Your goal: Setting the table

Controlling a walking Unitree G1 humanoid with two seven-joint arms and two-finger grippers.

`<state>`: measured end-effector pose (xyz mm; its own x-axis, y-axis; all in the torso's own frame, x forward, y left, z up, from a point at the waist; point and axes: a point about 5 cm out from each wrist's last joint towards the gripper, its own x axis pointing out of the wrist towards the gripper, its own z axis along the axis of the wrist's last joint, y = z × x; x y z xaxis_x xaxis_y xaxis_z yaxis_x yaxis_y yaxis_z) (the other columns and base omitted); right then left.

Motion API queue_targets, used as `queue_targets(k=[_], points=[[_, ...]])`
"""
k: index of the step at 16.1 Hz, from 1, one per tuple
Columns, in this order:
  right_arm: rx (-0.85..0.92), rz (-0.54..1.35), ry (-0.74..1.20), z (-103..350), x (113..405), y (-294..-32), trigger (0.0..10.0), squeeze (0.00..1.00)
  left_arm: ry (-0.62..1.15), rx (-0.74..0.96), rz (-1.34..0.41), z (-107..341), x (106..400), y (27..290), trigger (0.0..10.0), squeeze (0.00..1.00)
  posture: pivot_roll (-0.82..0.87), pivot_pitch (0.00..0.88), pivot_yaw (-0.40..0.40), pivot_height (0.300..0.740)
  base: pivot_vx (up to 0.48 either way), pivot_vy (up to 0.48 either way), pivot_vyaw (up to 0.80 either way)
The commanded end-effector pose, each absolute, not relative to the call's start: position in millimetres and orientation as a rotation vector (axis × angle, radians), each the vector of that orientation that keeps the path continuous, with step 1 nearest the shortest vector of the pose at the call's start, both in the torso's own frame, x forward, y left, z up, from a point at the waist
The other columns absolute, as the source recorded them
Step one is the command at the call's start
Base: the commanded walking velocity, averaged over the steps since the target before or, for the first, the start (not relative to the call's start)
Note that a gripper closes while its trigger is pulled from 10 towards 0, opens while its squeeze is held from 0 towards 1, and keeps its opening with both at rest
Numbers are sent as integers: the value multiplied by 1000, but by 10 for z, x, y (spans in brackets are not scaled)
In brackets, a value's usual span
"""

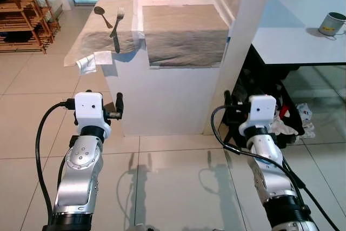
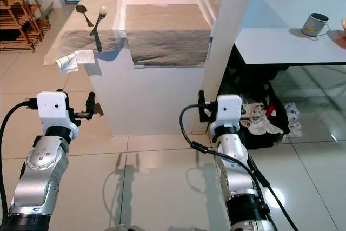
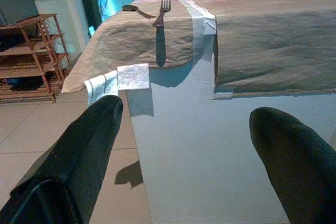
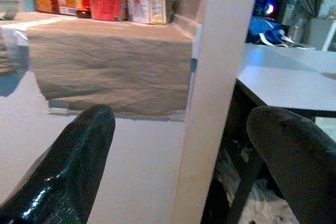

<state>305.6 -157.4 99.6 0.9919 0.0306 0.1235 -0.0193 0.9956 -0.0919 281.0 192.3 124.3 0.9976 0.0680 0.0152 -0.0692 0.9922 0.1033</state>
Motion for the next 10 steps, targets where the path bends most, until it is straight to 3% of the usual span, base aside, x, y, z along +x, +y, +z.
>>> queue_targets(k=[1,3,4,5,10], points=[[-101,49,-112,977,3070,-1534,10000,0,-21,111,49,1271,2824,1884,10000,1000,29,0,6,740,0,0,0],[-110,57,-117,988,3083,-1519,10000,0,-21,116,36,1274,2826,1874,10000,1000,32,0,4,740,0,0,0],[-115,66,-124,1002,3093,-1509,10000,0,-15,120,29,1278,2830,1866,10000,0,34,0,2,740,0,0,0],[-125,76,-134,1019,3100,-1497,10000,0,-22,113,18,1299,2835,1848,10000,0,35,0,1,740,0,0,0],[-157,115,-164,1086,3136,-1426,10000,0,-64,83,33,1384,2863,1812,10000,0,35,0,-2,740,448,0,0]])
